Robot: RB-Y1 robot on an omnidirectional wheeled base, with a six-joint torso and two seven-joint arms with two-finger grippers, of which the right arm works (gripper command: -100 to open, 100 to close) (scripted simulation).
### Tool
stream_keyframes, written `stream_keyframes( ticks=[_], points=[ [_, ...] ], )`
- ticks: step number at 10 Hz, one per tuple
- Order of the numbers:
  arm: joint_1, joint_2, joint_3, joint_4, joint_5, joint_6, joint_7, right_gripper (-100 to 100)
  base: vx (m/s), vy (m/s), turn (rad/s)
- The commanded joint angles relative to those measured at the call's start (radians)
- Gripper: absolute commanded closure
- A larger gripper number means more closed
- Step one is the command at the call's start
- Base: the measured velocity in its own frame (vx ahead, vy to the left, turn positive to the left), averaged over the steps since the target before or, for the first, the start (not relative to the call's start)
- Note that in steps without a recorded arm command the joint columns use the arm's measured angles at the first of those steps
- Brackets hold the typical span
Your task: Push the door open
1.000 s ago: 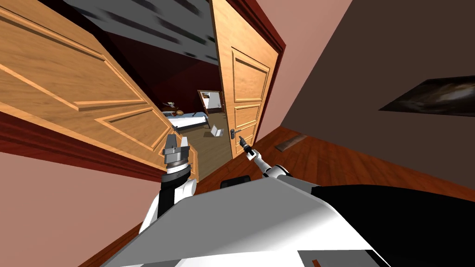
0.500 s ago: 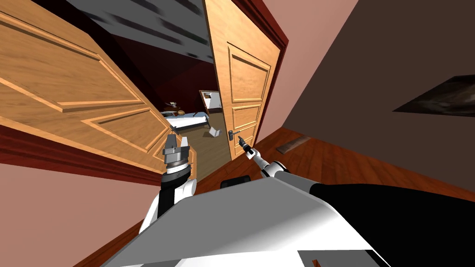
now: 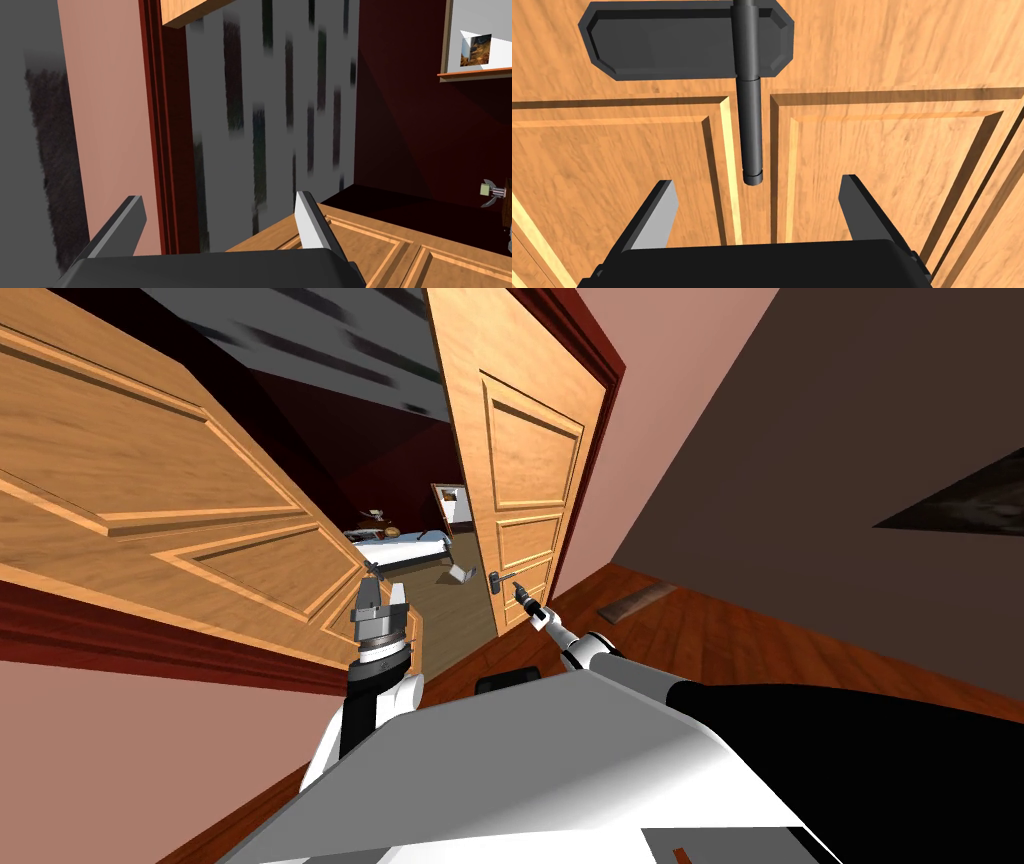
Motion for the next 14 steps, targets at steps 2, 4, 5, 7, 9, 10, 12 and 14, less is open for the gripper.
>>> stream_keyframes(
  ticks=[2, 4, 5, 7, 9, 10, 12, 14],
  points=[
    [-0.002, 0.004, -0.007, 0.004, -0.004, 0.002, 0.007, -100, 0.178, 0.057, 0.028],
    [-0.003, 0.006, -0.011, 0.006, -0.007, 0.003, 0.013, -100, 0.182, 0.086, 0.027],
    [-0.003, 0.008, -0.014, 0.007, -0.008, 0.004, 0.016, -100, 0.185, 0.069, 0.032],
    [-0.004, 0.010, -0.019, 0.009, -0.011, 0.006, 0.021, -100, 0.187, 0.067, 0.031],
    [-0.004, 0.010, -0.018, 0.008, -0.010, 0.006, 0.020, 100, 0.036, 0.013, 0.000],
    [-0.004, 0.010, -0.018, 0.008, -0.010, 0.006, 0.020, 100, -0.024, -0.013, 0.010],
    [-0.004, 0.010, -0.018, 0.008, -0.010, 0.006, 0.020, 100, -0.006, -0.004, 0.008],
    [-0.004, 0.010, -0.018, 0.008, -0.010, 0.006, 0.020, 100, 0.000, 0.000, 0.000]
  ],
)
